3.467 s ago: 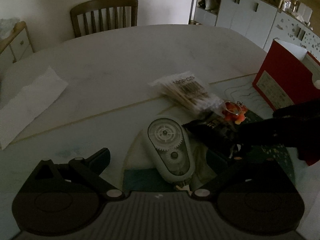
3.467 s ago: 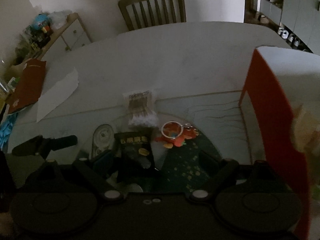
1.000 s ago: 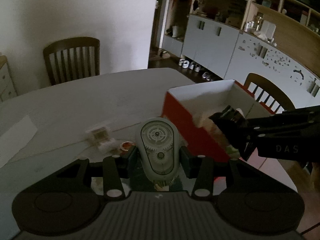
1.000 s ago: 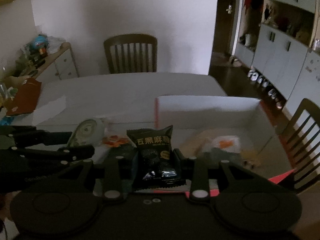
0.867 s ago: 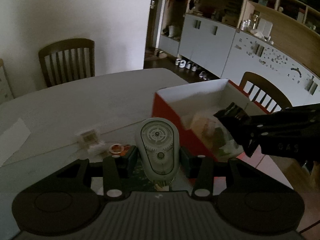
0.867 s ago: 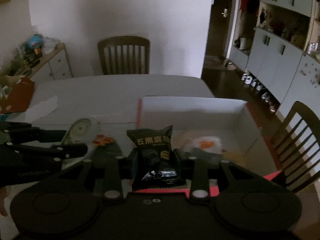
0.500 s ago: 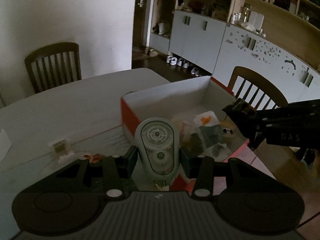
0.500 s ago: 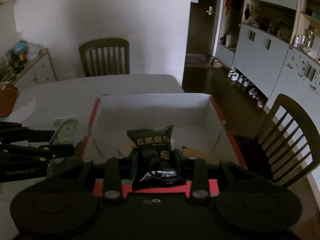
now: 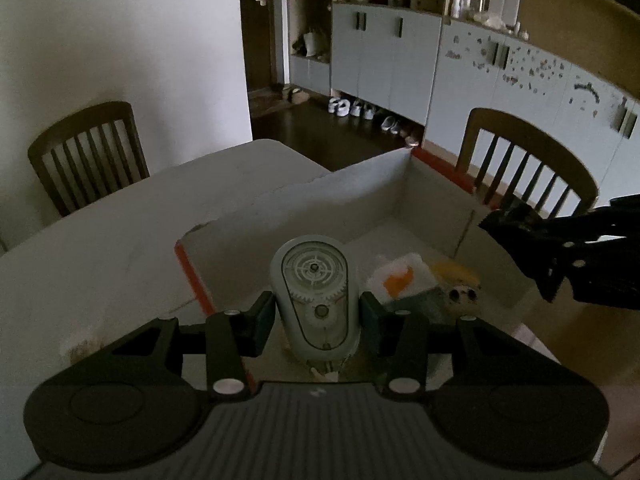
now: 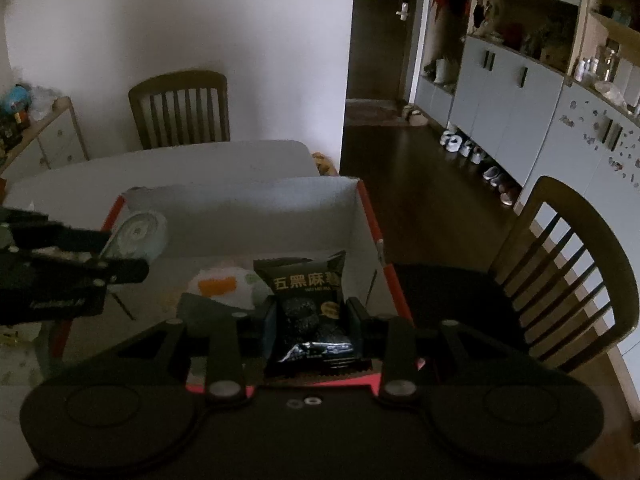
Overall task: Organize objects
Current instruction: 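Lower the dispenser and snack bag into the shoebox and open both grippers, then move both tools back over the remaining items on the mat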
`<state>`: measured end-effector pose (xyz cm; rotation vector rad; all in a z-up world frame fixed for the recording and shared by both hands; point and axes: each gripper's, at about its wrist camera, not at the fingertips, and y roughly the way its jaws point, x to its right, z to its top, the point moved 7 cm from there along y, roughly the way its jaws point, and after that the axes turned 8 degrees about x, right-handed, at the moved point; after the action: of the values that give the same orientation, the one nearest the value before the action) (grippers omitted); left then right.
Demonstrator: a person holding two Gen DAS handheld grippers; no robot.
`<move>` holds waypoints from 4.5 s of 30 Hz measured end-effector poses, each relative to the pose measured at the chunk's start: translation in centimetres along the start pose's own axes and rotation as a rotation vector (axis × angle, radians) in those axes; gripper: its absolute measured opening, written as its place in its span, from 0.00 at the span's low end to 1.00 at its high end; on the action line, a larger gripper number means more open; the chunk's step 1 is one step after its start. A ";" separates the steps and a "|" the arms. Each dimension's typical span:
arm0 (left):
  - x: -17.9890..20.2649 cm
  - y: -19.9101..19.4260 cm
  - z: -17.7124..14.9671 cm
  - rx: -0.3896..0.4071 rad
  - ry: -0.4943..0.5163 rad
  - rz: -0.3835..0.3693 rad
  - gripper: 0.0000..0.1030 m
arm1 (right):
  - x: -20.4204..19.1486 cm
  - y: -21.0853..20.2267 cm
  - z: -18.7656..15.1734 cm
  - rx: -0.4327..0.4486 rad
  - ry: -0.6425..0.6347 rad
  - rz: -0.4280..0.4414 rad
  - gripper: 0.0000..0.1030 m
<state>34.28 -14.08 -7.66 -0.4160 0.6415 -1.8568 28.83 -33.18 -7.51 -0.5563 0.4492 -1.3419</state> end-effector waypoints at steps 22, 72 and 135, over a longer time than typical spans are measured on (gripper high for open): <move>-0.3 9.2 -1.4 -0.234 0.078 0.031 0.44 | 0.2 7.5 -1.3 -0.143 -0.072 0.066 0.34; -2.4 -3.8 -0.4 -0.043 -0.068 -0.079 0.68 | -4.0 -2.1 1.5 -0.006 -0.013 0.127 0.57; -21.8 -8.5 -20.1 -0.091 -0.045 0.030 0.99 | -29.6 4.9 -4.3 -0.188 -0.104 0.204 0.84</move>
<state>24.58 13.25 -18.10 -0.5036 0.7001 -1.7897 24.87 -3.92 -14.25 -0.7123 0.5355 -1.0773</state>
